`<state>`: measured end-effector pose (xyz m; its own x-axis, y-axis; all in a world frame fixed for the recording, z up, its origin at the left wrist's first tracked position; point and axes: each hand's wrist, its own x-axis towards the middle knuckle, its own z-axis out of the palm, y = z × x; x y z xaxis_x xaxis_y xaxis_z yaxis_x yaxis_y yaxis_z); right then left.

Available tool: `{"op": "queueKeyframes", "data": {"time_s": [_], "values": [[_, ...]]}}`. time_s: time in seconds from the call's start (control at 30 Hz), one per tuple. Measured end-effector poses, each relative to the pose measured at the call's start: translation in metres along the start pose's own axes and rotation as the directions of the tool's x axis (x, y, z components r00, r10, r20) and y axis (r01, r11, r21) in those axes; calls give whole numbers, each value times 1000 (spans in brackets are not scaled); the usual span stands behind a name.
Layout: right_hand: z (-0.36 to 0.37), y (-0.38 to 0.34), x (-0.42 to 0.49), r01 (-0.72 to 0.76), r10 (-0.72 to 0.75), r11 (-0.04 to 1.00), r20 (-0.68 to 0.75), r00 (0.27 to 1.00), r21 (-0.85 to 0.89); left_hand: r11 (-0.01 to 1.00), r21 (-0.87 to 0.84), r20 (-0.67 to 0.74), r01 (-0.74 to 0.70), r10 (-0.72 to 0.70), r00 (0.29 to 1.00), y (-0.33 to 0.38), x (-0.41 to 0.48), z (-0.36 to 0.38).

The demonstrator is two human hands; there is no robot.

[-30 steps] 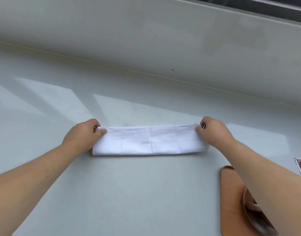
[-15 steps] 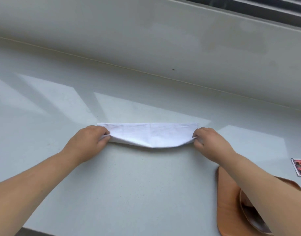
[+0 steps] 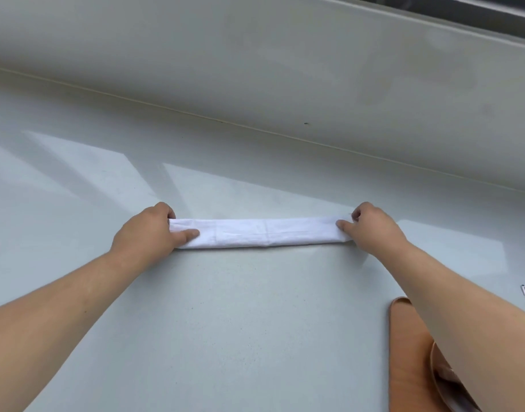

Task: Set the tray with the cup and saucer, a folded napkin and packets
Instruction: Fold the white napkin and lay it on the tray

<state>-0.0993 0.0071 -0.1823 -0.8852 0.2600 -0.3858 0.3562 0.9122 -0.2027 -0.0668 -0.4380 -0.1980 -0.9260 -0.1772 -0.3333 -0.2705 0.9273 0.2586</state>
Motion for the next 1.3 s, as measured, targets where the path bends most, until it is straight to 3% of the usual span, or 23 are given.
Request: {"op": "queueKeyframes", "data": {"time_s": [0.1, 0.17, 0.27, 0.37, 0.43, 0.5, 0.6, 0.7, 0.83, 0.9, 0.97, 1.07, 1.13, 1.2, 1.27, 1.3], "values": [[2, -4, -6, -10, 14, 998, 61, 998, -55, 997, 81, 122, 4, -14, 992, 4, 2, -3], [0, -7, -15, -33, 35, 999, 107, 994, -20, 995, -40, 213, 89, -78, 974, 11, 3, -12], [-3, -10, -34, -141, 87, 934, 174, 981, 330, 841, -491, 268, 226, -101, 958, 31, -2, -39], [-2, -11, -61, -289, 101, 670, 301, 948, 684, 721, -690, 63, 67, -32, 998, 78, -24, -69], [1, -9, -78, -317, 67, 542, 335, 940, 779, 748, -658, -58, -92, 72, 996, 119, -45, -77], [4, -8, -91, -332, 33, 410, 350, 936, 850, 818, -518, -119, -251, 222, 968, 161, -64, -69], [4, -2, -102, -349, -12, 254, 363, 932, 902, 833, -369, -79, -412, 414, 907, 219, -90, -35], [0, 10, -105, -340, -83, 159, 355, 931, 927, 829, -275, 43, -486, 516, 856, 258, -114, 7], [-10, 32, -109, -403, -216, -42, 386, 897, 914, 854, -256, 76, -453, 485, 871, 276, -140, 42], [-12, 43, -109, -373, -193, 18, 369, 909, 928, 848, -299, 134, -437, 491, 861, 279, -151, 50], [-19, 54, -108, -274, -125, 185, 299, 946, 944, 838, -393, 175, -380, 473, 863, 279, -161, 51], [-56, 70, -113, -92, -196, 421, 190, 962, 903, 835, -399, -18, -378, 405, 914, 279, -170, 44], [-89, 80, -119, 10, -385, 502, 213, 898, 865, 858, -366, 11, -361, 392, 920, 285, -180, 36], [-119, 87, -127, 79, -538, 580, 309, 784, 811, 850, -460, 208, -256, 383, 900, 300, -198, 30], [-141, 94, -131, 131, -598, 646, 392, 700, 752, 786, -605, 348, -128, 406, 845, 314, -215, 36], [-149, 97, -131, 155, -591, 679, 409, 695, 718, 750, -657, 373, -77, 412, 831, 320, -224, 41]]}}
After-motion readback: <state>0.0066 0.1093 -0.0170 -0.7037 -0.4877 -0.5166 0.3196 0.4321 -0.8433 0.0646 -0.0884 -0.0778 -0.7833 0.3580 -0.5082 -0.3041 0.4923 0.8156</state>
